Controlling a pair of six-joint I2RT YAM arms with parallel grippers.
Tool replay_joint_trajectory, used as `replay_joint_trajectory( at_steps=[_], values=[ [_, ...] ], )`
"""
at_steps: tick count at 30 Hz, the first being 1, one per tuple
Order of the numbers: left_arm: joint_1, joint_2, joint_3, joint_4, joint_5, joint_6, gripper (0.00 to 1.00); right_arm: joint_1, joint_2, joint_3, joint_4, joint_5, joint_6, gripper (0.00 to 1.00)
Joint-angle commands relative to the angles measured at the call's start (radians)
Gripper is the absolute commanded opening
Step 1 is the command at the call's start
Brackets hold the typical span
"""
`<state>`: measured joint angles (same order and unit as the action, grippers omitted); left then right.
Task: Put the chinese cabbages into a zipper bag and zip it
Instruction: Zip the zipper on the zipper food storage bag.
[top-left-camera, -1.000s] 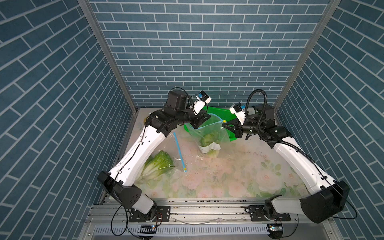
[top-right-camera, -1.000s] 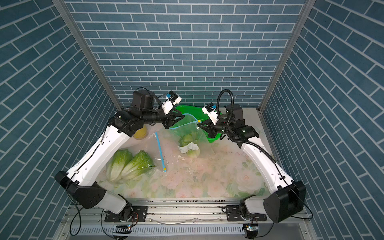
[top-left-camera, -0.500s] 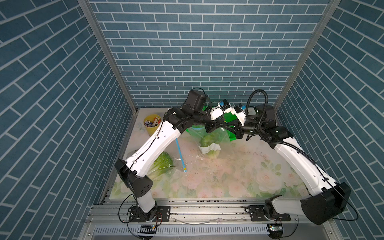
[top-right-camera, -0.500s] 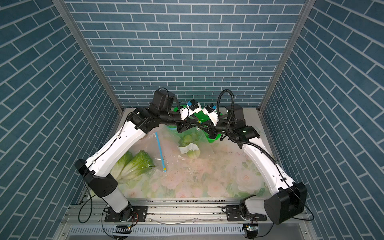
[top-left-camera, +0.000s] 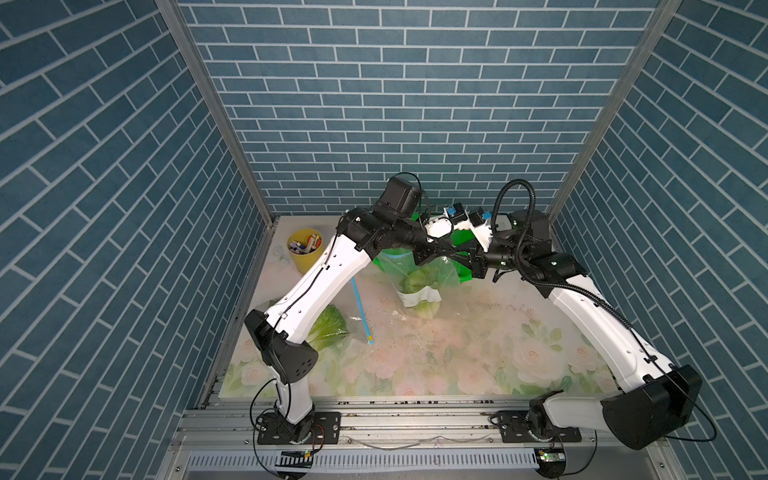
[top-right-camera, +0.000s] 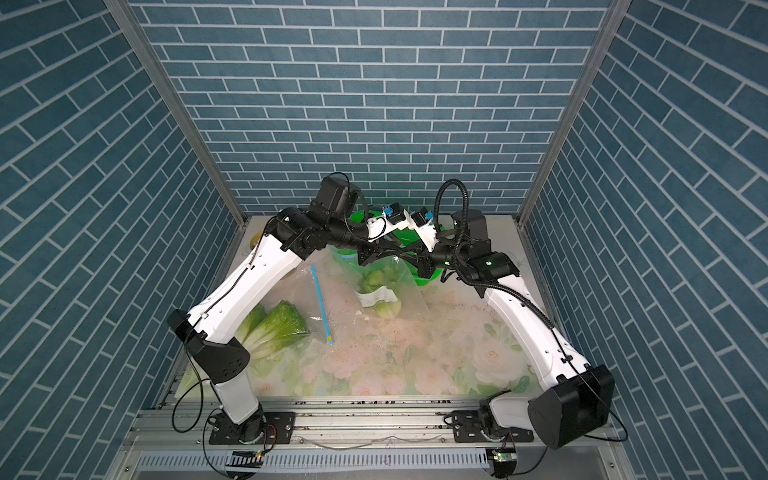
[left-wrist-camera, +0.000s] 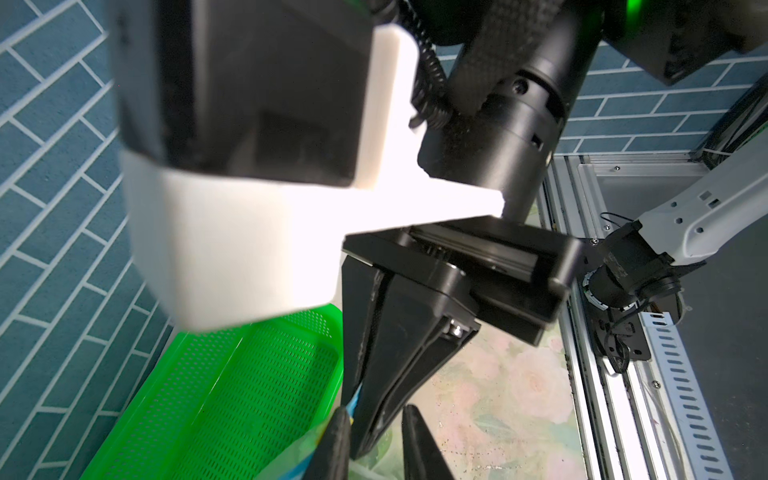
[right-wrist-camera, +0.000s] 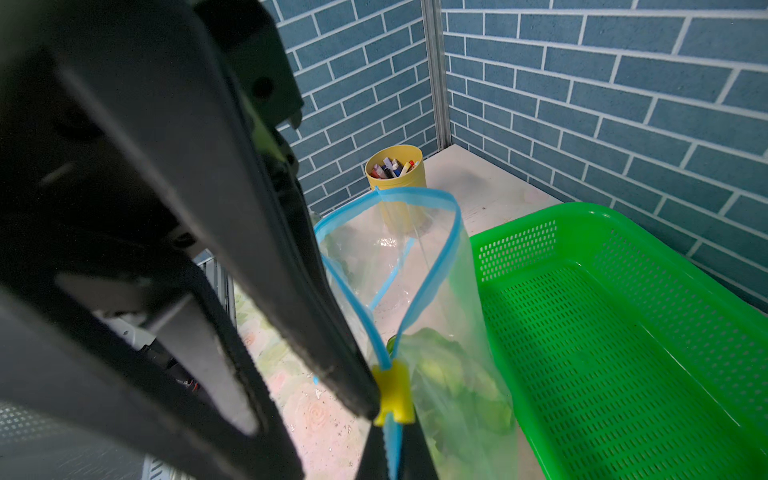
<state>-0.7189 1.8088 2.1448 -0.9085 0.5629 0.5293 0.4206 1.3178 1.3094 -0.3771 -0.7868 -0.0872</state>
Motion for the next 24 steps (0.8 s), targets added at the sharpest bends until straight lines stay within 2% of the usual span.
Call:
replay_joint_trajectory(
  at_steps=[1,9,19,24],
  values=[
    [-0.002,0.013,0.021,-0.041,-0.034,0.015,0.25,0.003,-0.027,0.001,0.038,-0.044,-0.068,0.0],
    [-0.002,0.034,0.053,-0.049,-0.088,0.045,0.25,0.003,-0.028,-0.001,0.039,-0.052,-0.071,0.0],
    [-0.002,0.072,0.089,-0.096,-0.028,0.078,0.25,0.003,-0.022,0.005,0.039,-0.043,-0.072,0.0],
    [-0.002,0.087,0.11,-0.125,-0.042,0.09,0.21,0.003,-0.025,0.004,0.038,-0.036,-0.075,0.0]
  ],
)
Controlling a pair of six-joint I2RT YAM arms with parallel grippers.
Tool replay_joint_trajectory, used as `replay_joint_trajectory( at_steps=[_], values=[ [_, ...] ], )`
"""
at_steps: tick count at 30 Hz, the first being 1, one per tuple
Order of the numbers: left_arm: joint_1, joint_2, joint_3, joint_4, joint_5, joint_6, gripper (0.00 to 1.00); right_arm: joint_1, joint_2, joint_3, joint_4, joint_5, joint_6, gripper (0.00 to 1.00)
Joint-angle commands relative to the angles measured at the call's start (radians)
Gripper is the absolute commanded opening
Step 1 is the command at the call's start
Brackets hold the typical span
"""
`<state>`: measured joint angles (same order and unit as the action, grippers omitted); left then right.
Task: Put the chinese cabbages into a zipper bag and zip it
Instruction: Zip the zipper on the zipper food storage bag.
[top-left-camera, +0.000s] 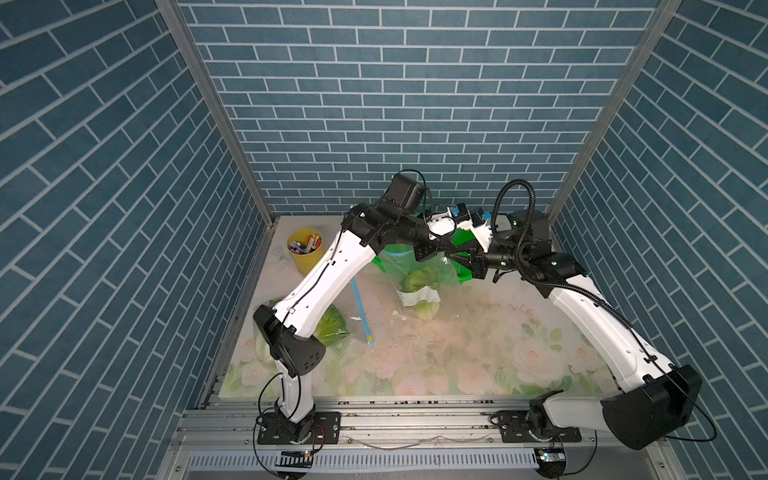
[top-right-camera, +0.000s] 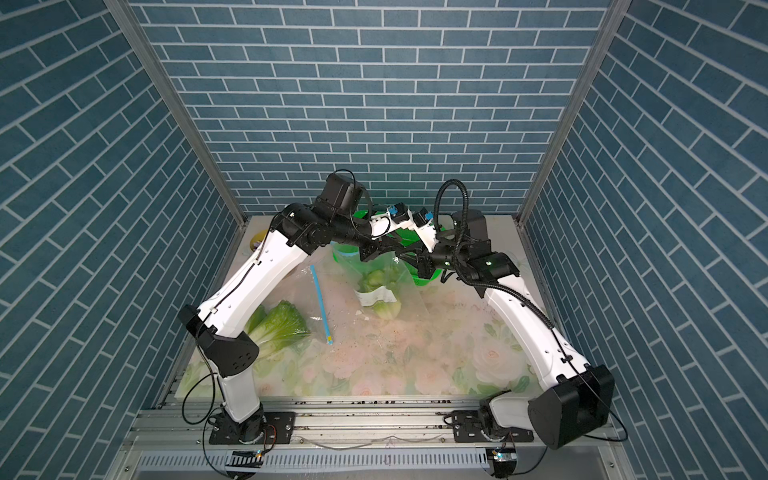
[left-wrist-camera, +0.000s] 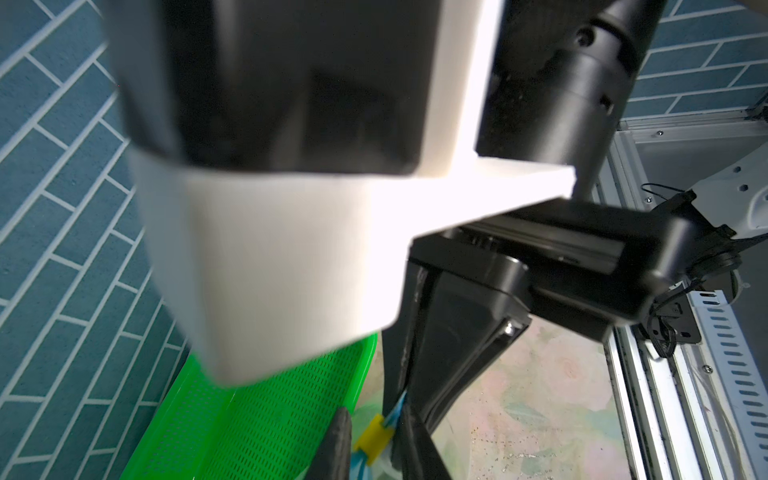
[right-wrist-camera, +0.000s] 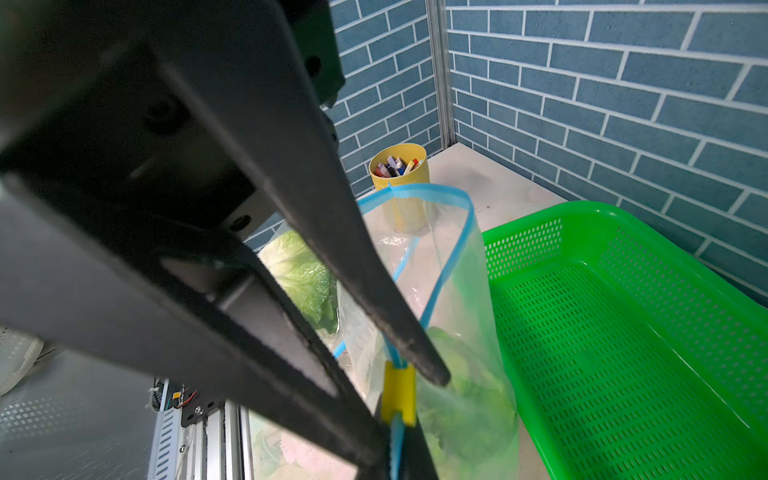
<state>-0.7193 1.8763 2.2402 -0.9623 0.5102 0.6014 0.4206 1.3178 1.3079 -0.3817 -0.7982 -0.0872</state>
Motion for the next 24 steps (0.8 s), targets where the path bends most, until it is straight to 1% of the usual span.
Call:
replay_joint_trajectory(
  at_steps=[1,5,12,24],
  values=[
    [-0.002,0.021,0.015,-0.074,0.003,0.02,0.2,0.003,-0.027,0.004,0.042,-0.022,-0.077,0.0],
    [-0.002,0.028,0.023,-0.095,-0.022,0.033,0.18,0.002,-0.028,0.003,0.047,-0.011,-0.079,0.0],
    [-0.002,0.026,0.023,-0.122,-0.05,0.049,0.11,0.003,-0.022,0.005,0.051,0.0,-0.077,0.0],
    [-0.002,-0.002,0.018,-0.087,-0.119,0.054,0.09,0.003,-0.019,0.01,0.047,0.007,-0.083,0.0]
  ],
)
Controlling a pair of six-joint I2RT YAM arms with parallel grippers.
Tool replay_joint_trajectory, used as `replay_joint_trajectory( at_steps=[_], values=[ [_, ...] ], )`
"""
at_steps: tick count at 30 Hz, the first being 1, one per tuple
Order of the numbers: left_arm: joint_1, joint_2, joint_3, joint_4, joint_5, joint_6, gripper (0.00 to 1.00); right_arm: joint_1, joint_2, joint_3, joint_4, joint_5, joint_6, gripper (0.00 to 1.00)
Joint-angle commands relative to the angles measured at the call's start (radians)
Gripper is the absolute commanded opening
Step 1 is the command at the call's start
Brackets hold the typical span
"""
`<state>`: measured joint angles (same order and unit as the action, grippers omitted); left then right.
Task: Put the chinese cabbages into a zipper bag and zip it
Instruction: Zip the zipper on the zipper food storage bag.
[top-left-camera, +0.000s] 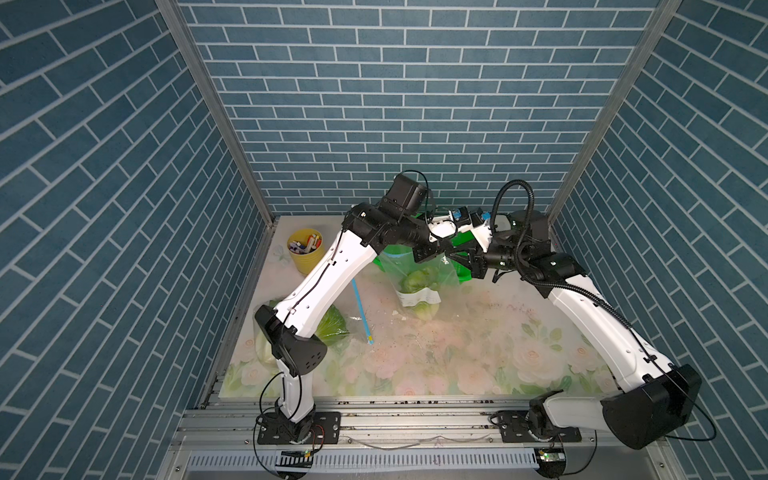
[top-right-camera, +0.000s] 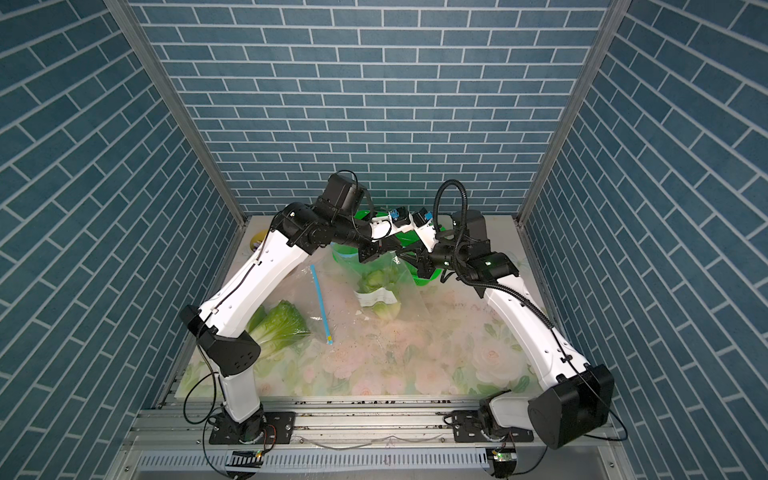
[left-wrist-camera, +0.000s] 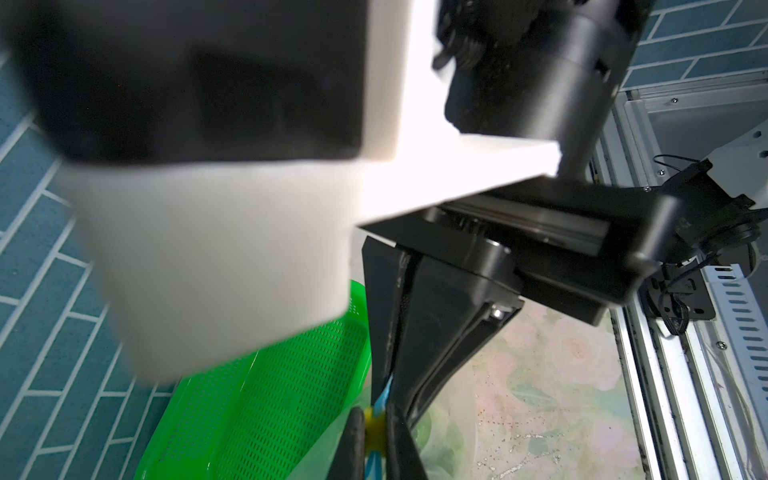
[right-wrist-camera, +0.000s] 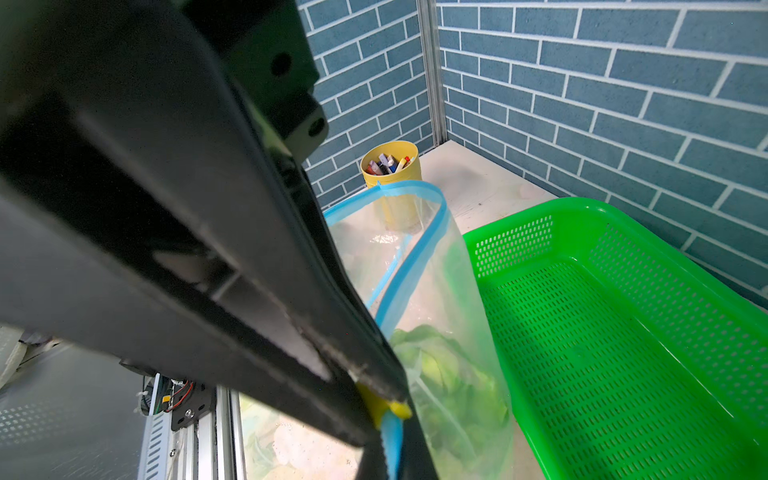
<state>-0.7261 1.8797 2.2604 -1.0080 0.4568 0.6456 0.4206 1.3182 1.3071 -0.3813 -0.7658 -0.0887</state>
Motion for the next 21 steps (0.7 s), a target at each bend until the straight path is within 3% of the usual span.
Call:
replay_joint_trajectory(
  at_steps=[1,8,21],
  values=[
    [0.005,-0.01,-0.008,-0.04,-0.073,0.014,0.09,0.002,-0.02,0.013,0.043,-0.025,-0.085,0.0],
    [0.01,-0.021,-0.036,-0.04,-0.143,0.032,0.08,0.003,-0.035,0.007,0.052,-0.032,-0.086,0.0],
    [0.049,-0.058,-0.074,-0.06,-0.156,0.039,0.09,0.003,-0.05,-0.006,0.062,-0.024,-0.085,0.0]
  ],
)
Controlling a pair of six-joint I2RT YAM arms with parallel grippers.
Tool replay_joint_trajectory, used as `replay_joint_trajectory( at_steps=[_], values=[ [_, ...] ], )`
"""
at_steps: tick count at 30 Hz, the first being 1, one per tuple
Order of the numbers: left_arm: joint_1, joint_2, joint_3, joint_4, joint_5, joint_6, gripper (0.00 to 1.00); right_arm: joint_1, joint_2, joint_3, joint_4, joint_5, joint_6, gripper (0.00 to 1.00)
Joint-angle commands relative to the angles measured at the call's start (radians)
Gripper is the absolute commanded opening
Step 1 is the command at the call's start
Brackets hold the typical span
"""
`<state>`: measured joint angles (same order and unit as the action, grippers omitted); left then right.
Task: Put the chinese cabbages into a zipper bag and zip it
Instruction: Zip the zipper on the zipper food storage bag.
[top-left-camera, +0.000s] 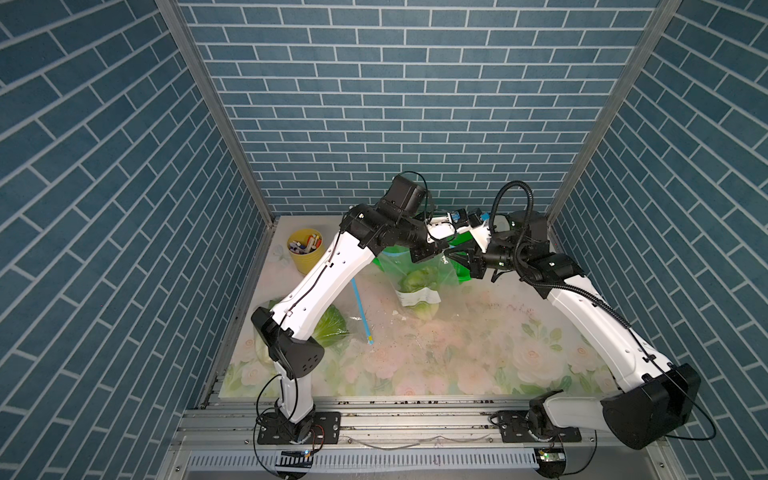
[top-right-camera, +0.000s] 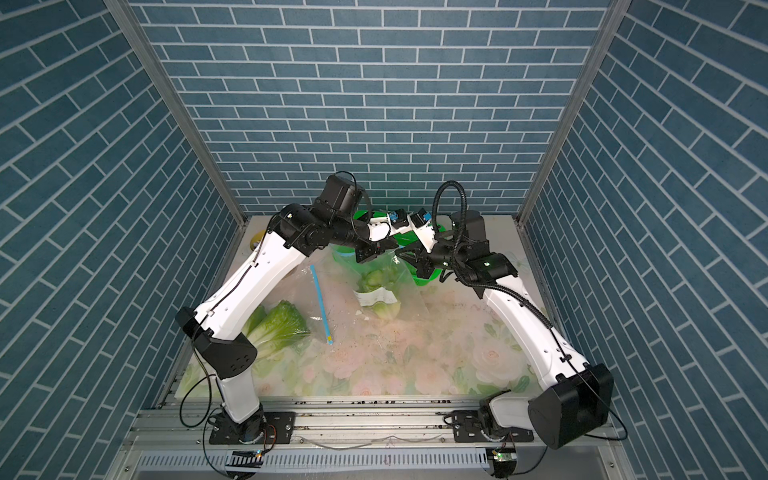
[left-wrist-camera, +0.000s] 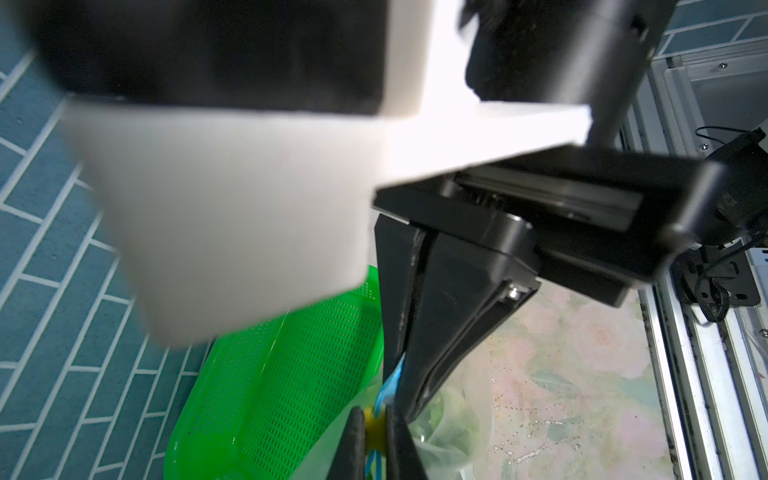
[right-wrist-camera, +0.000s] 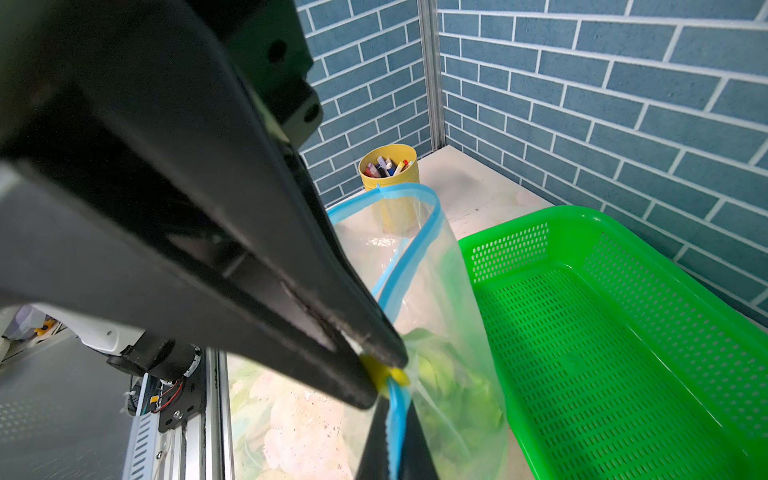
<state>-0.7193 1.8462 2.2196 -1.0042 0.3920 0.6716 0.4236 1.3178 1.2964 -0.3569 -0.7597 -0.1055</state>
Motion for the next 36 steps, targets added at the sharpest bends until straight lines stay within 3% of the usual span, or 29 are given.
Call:
replay_joint_trajectory(
  at_steps=[1,12,36],
  values=[
    [0.048,-0.031,-0.044,-0.062,-0.092,0.011,0.09,0.0,-0.051,0.004,0.038,-0.029,-0.069,0.0],
    [0.092,-0.067,-0.126,-0.051,-0.107,-0.009,0.09,-0.002,-0.063,0.014,0.043,-0.029,-0.06,0.0],
    [0.25,-0.254,-0.471,0.089,-0.097,-0.101,0.1,-0.002,-0.094,0.006,0.033,0.049,-0.043,0.0]
  ],
)
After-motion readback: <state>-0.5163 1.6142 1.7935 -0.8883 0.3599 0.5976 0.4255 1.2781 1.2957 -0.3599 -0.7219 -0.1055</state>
